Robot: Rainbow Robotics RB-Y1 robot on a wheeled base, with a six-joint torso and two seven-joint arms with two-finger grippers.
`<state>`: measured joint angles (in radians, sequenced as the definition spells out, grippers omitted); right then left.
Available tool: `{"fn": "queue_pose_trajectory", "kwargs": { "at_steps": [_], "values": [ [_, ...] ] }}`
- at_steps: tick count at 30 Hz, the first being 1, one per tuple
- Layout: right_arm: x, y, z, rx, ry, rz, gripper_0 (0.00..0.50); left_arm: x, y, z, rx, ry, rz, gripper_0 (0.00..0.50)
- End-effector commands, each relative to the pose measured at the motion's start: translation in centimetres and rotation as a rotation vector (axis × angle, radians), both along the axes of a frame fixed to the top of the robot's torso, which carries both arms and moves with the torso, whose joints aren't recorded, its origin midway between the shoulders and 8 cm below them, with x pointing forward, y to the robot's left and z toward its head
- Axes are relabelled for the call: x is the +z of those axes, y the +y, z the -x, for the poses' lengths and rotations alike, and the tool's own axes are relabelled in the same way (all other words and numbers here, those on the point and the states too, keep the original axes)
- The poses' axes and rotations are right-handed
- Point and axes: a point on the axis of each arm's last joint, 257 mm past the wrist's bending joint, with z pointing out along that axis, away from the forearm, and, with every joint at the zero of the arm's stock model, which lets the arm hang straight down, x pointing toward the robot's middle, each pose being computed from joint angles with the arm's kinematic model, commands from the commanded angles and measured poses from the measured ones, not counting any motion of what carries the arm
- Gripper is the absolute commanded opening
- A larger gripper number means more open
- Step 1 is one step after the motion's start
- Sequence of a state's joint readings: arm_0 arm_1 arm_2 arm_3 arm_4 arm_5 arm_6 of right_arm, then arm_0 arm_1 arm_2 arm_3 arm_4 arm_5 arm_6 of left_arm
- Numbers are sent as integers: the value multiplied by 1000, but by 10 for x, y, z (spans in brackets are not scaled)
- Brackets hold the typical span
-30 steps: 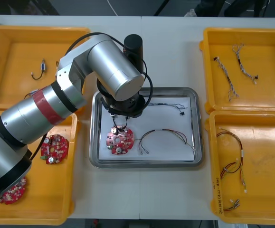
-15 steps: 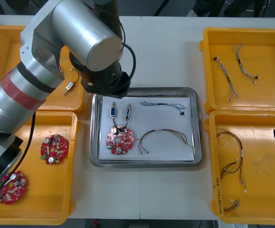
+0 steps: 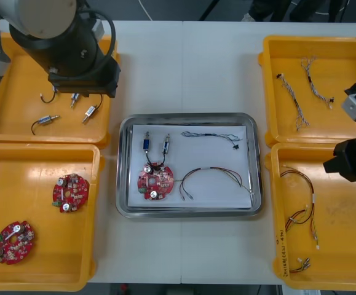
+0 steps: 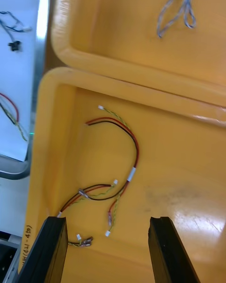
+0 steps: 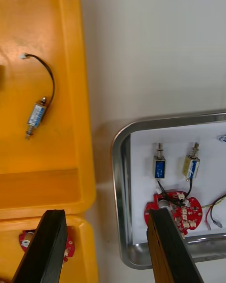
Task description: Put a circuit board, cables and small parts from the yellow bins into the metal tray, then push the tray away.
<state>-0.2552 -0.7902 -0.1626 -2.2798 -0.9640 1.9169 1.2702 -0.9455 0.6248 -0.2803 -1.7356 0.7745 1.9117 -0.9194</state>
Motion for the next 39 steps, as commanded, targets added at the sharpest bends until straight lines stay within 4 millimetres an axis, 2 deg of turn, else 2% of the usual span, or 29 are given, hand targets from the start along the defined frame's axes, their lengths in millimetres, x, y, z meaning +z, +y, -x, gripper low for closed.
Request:
{"fn": "queue_pose_trajectory", "kwargs": {
  "at_steps": [1,9,12,19,21,27,34,39],
  "values": [
    [17,31,-10,100,-28,53,500,28,42,2,-5,-58,-11,500],
    [16,82,-14,284,-33,153,500,22,94,17,9,-67,-21,500],
    [14,97,-12,350,-27,186,500,27,109,18,0,-80,-27,500],
    [9,140,-5,503,-32,239,500,30,139,28,19,-99,-30,500],
    [5,154,-1,562,-33,265,500,26,149,33,25,-96,-35,500],
    [-10,180,3,772,-65,395,500,15,175,48,31,-77,-58,500],
    [-26,227,11,993,-135,460,500,-1,194,66,52,-46,-67,500],
    [-40,255,14,1108,-143,459,500,-9,198,75,43,-31,-74,500]
  ]
}}
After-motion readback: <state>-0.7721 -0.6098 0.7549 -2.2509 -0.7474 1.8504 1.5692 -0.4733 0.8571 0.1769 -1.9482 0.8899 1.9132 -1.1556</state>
